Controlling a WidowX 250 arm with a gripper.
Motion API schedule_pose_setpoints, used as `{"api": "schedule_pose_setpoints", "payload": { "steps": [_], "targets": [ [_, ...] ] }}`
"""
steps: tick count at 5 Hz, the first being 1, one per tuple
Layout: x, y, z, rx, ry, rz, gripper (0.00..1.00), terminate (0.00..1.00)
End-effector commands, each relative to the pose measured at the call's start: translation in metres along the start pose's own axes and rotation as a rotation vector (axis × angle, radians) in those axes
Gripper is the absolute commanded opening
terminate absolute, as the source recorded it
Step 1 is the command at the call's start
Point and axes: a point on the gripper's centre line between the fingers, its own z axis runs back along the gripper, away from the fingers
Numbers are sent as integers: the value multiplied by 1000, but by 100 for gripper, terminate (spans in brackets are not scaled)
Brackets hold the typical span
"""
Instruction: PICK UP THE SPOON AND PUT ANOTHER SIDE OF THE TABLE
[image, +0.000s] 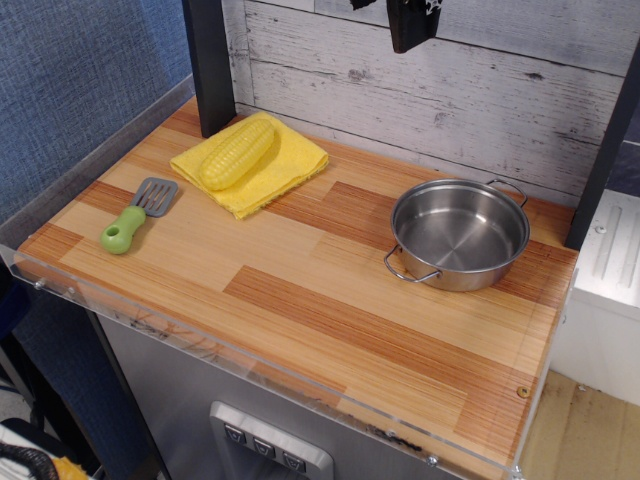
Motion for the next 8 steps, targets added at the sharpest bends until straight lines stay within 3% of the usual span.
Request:
{"api": "schedule_pose_setpoints", "payload": {
  "steps": [1,4,5,7,8],
  "targets": [
    [0,0,0,0,0,0,100,0],
    [-126,70,40,97,56,225,100,0],
    [-163,72,43,130,112,277,100,0],
    [-215,62,2,110,223,453,100,0],
    [-217,53,-15,86,256,489,100,0]
  ]
}}
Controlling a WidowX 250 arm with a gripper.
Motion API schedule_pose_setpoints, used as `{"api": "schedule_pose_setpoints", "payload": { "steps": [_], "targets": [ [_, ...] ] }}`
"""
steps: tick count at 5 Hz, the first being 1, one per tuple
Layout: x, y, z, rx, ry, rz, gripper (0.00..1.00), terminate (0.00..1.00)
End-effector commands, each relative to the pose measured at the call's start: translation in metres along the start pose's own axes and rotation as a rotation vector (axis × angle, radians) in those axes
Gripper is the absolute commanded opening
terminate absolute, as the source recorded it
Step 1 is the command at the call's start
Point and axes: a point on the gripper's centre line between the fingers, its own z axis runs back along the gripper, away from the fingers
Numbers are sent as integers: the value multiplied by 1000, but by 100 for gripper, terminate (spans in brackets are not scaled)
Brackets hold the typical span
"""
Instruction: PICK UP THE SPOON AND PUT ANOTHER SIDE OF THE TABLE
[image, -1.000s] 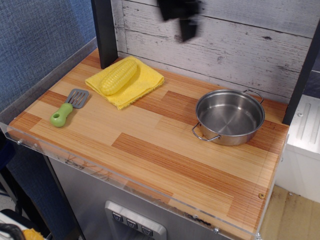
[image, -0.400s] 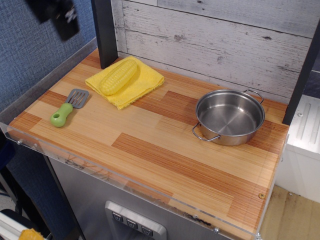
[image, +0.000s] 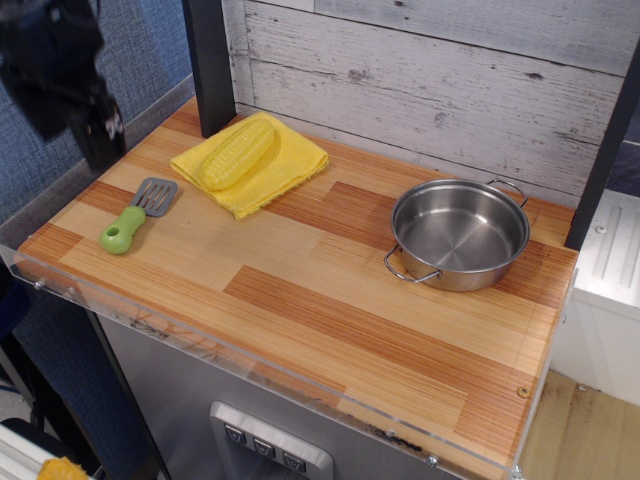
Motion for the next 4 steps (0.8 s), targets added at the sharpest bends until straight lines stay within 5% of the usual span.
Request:
{"api": "schedule_pose_setpoints", "payload": {
  "steps": [1,4],
  "targets": [
    [-6,-12,-20,0,36,51,100,0],
    [-16,-1,-52,-2,109,127,100,0]
  ]
}}
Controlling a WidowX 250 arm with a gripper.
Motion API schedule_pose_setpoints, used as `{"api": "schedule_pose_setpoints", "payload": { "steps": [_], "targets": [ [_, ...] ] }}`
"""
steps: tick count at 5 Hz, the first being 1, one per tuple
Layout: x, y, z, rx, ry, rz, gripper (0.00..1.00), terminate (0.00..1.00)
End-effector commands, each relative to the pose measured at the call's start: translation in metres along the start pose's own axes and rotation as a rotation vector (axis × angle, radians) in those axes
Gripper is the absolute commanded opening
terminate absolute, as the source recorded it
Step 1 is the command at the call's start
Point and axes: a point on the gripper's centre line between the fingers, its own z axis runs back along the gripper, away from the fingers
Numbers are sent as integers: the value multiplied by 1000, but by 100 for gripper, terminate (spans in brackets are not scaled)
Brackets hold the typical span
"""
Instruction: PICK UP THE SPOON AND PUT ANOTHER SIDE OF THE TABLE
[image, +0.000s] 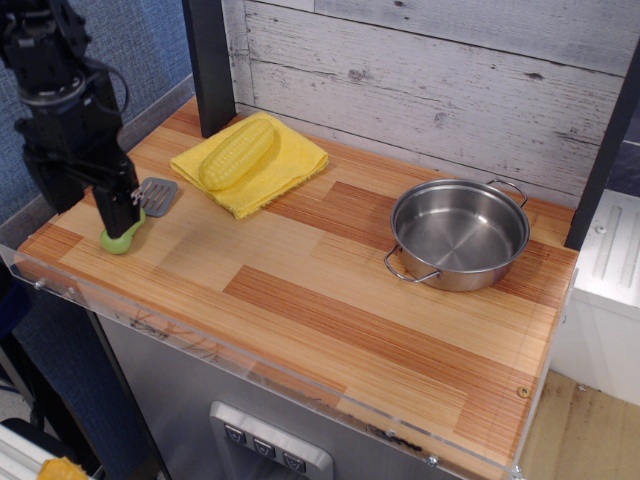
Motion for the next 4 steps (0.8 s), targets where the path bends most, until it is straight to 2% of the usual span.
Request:
{"api": "schedule_pose_setpoints", "payload": {
  "steps": [1,2,3,4],
  "targets": [
    [1,3,-11,1,17,36,100,0],
    [4,4,-21,-8,35,40,100,0],
    [8,6,-25,4,37,35,0,0],
    [11,5,-24,31,34,29,0,0]
  ]
}}
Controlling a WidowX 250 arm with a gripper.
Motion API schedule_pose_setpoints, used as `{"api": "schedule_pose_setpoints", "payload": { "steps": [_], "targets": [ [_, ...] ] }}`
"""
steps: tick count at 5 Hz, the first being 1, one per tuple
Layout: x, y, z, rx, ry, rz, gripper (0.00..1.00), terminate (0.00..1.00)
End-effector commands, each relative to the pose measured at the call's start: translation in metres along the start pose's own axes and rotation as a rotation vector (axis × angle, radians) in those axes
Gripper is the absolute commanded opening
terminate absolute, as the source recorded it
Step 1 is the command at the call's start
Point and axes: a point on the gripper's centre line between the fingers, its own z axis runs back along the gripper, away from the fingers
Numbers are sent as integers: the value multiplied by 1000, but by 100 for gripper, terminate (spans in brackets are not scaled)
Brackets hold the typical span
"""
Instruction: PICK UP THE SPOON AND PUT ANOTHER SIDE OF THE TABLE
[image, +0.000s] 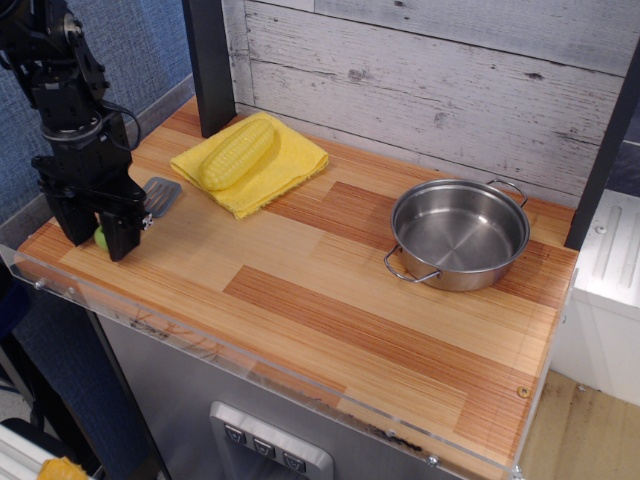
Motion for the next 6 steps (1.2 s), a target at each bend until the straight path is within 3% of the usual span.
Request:
{"api": "schedule_pose_setpoints", "payload": {
  "steps": [1,2,3,5,6],
  "targets": [
    [2,-4,15,55,-36,-20,0,0],
    [3,-6,17,54,-43,-29,0,0],
    [4,-7,43,51,-81,-23,0,0],
    [17,-13,115,138,-205,-51,0,0],
    [22,-33,134,152,-243,-105,0,0]
  ]
}}
